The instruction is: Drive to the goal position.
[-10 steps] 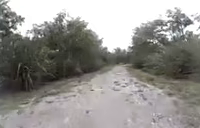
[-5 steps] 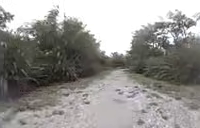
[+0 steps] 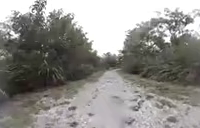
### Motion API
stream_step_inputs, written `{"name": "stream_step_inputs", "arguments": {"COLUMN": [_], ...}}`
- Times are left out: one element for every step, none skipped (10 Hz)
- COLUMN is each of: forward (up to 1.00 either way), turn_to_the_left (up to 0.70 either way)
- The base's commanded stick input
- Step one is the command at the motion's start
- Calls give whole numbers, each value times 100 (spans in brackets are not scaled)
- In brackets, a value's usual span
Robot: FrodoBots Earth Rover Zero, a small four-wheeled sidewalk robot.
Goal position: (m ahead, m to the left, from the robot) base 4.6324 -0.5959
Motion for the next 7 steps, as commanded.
{"name": "stream_step_inputs", "arguments": {"forward": [100, 100, 100, 100, 100, 100, 100], "turn_to_the_left": [0, 0, 0, 0, 0, 0, 0]}}
